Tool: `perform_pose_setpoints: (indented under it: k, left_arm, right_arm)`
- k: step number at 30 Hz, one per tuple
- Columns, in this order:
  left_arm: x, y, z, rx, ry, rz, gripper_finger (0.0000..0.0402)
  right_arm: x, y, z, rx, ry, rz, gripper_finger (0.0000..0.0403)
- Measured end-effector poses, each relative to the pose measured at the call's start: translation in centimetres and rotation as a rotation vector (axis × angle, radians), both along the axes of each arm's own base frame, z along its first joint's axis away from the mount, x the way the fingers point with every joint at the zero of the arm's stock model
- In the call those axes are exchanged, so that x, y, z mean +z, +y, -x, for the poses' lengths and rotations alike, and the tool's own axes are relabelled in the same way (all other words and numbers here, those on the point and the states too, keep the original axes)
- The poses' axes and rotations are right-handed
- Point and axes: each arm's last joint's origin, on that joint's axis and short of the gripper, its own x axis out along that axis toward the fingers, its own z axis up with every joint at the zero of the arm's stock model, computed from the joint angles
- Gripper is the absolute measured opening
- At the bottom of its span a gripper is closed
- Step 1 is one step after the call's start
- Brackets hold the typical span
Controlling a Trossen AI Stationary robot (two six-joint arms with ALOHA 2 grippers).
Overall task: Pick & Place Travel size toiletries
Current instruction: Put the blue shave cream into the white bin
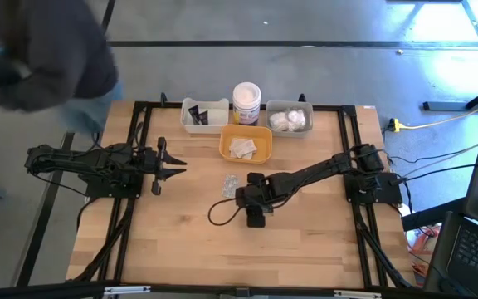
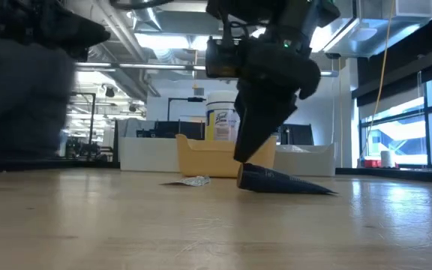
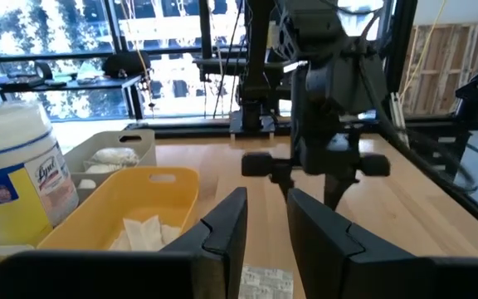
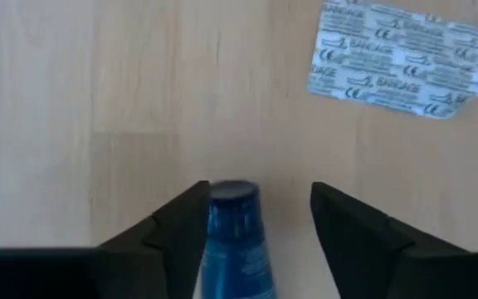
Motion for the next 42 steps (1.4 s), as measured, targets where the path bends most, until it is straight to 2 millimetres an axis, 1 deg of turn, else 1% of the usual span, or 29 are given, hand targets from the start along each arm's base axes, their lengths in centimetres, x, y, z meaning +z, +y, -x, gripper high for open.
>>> perform_pose_setpoints:
  k: [5, 11, 17, 19, 24, 29, 38, 42]
  left_arm:
    - [0.1, 0.0, 0.0, 0.001, -0.010, 0.000, 0.0086]
    - [0.1, 0.0, 0.0, 0.001, -0.010, 0.000, 0.0086]
    - [0.2, 0.0, 0.0, 0.001, -0.017, 0.001, 0.0086]
    - [0.2, 0.0, 0.0, 0.001, -0.019, 0.001, 0.0086]
    - [0.2, 0.0, 0.0, 0.000, -0.017, 0.001, 0.0086]
    - [0.2, 0.0, -0.1, 0.000, -0.016, 0.001, 0.0086]
    - [0.1, 0.0, -0.1, 0.000, -0.015, 0.001, 0.0086]
    - [0.1, 0.0, -0.1, -0.001, -0.015, 0.001, 0.0086]
  right_arm:
    - [-0.5, 0.1, 0.0, -0.006, 0.021, -0.004, 0.0236]
    - [-1.2, 0.2, -0.2, -0.005, 0.029, -0.025, 0.0240]
    - [-2.1, 0.3, -0.1, 0.003, 0.071, -0.040, 0.0223]
    - [-2.5, 0.4, -0.4, 0.005, 0.058, -0.043, 0.0218]
    - [-3.0, 0.4, -0.4, 0.005, 0.079, -0.038, 0.0207]
    - [-3.2, 0.4, -0.3, -0.002, 0.091, -0.037, 0.0193]
    - [-3.2, 0.4, -0.3, -0.010, 0.096, -0.039, 0.0148]
    - [-3.2, 0.4, -0.3, -0.010, 0.097, -0.038, 0.0140]
